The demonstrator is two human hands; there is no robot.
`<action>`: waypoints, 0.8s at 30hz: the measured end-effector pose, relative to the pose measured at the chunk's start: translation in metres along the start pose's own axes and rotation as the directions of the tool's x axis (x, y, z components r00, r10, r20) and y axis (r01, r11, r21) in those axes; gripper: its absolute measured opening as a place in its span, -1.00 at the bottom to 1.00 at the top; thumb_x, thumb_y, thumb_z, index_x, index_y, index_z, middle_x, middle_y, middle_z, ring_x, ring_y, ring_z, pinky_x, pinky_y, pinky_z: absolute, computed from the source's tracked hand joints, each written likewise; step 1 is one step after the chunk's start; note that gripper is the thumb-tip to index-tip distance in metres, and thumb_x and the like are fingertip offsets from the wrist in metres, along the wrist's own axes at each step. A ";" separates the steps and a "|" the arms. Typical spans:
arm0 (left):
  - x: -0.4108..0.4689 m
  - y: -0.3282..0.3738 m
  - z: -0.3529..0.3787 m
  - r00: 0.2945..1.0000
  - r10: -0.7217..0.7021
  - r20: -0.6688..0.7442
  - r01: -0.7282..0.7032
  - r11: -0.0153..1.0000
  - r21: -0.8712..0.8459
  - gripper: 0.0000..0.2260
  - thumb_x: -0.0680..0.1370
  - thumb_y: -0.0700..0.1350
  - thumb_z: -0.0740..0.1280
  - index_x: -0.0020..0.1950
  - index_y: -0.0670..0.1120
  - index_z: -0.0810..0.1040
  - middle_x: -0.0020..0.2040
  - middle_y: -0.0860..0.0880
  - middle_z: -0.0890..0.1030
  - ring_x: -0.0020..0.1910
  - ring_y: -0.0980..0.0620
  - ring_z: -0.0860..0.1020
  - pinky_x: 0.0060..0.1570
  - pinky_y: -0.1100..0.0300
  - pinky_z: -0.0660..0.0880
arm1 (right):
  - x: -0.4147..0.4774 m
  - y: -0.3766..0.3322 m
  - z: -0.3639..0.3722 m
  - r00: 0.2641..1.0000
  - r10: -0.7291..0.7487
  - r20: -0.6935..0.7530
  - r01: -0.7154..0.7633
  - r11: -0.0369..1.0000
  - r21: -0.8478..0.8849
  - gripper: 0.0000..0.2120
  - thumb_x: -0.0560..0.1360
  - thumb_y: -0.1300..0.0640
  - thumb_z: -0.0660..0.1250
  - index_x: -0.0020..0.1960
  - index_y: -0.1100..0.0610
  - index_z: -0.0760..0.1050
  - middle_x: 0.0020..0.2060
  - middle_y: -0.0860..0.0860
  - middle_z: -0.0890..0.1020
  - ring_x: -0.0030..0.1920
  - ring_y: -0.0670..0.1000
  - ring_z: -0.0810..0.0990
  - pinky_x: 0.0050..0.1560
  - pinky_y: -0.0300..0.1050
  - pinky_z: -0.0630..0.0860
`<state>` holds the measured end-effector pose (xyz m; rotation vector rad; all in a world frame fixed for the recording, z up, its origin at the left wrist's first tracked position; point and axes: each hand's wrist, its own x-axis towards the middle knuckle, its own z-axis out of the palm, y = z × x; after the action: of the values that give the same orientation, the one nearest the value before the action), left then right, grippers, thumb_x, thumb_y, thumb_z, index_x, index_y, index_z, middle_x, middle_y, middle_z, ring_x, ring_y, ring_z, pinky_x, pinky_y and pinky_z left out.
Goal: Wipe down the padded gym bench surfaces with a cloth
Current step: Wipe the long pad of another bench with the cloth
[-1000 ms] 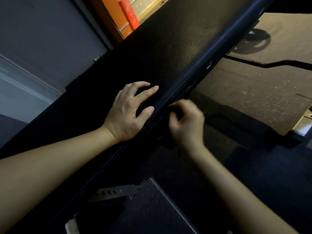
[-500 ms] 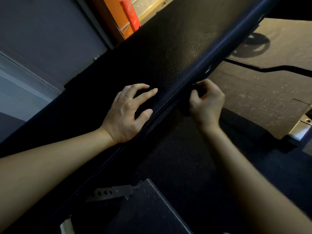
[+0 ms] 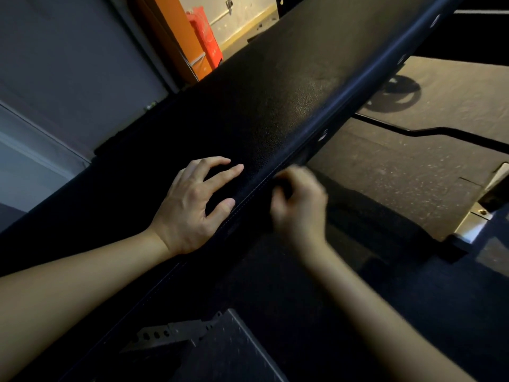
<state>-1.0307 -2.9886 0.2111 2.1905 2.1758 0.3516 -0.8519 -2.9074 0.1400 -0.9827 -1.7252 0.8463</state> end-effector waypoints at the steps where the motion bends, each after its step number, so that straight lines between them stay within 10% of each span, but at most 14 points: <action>1: 0.000 0.000 0.000 1.000 0.002 -0.005 -0.002 1.000 0.004 -0.48 0.58 0.14 0.19 0.55 0.09 0.41 0.50 0.10 0.35 0.47 0.03 0.31 0.48 -0.05 0.22 | -0.017 -0.008 0.002 0.991 -0.072 0.115 0.070 0.997 0.020 -0.82 0.45 0.22 0.29 -0.01 0.15 0.61 -0.09 0.06 0.62 -0.08 0.06 0.60 -0.02 -0.01 0.55; 10: 0.000 0.002 -0.001 1.000 -0.001 -0.004 0.001 1.000 0.000 -0.48 0.58 0.14 0.19 0.55 0.09 0.41 0.50 0.10 0.35 0.49 0.05 0.29 0.47 0.03 0.14 | 0.031 0.023 -0.006 0.966 0.175 -0.193 -0.182 0.983 -0.024 -0.90 0.50 0.28 0.33 -0.03 0.16 0.59 -0.13 0.03 0.63 -0.12 0.00 0.61 -0.01 0.02 0.61; 15: 0.001 0.000 0.001 1.000 0.015 -0.019 -0.015 1.000 0.013 -0.48 0.58 0.13 0.20 0.54 0.08 0.43 0.49 0.09 0.37 0.47 0.03 0.32 0.46 0.01 0.20 | -0.028 -0.008 0.004 0.972 -0.130 0.196 0.122 0.991 0.055 -0.83 0.42 0.26 0.34 -0.01 0.14 0.60 -0.11 0.04 0.62 -0.11 0.06 0.60 -0.06 -0.09 0.53; 20: 0.000 0.001 0.000 1.000 0.001 -0.004 -0.001 1.000 0.002 -0.49 0.59 0.14 0.19 0.55 0.10 0.41 0.50 0.10 0.34 0.48 0.05 0.30 0.48 -0.03 0.19 | 0.045 0.037 -0.021 0.981 0.149 -0.121 -0.156 0.986 -0.053 -0.89 0.54 0.24 0.35 0.01 0.08 0.58 -0.10 0.00 0.64 -0.09 -0.03 0.63 0.01 0.03 0.63; 24: 0.001 0.000 0.000 1.000 0.010 -0.008 -0.010 1.000 0.015 -0.48 0.58 0.12 0.20 0.55 0.08 0.42 0.49 0.07 0.36 0.46 0.01 0.32 0.47 -0.09 0.24 | -0.015 -0.004 0.018 0.985 0.108 -0.135 -0.094 0.990 0.102 -0.90 0.45 0.31 0.34 -0.07 0.17 0.58 -0.16 0.03 0.61 -0.15 -0.01 0.58 -0.05 -0.05 0.56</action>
<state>-1.0303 -2.9876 0.2112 2.2118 2.1799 0.3462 -0.8663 -2.9244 0.1321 -1.0472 -1.5128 0.8945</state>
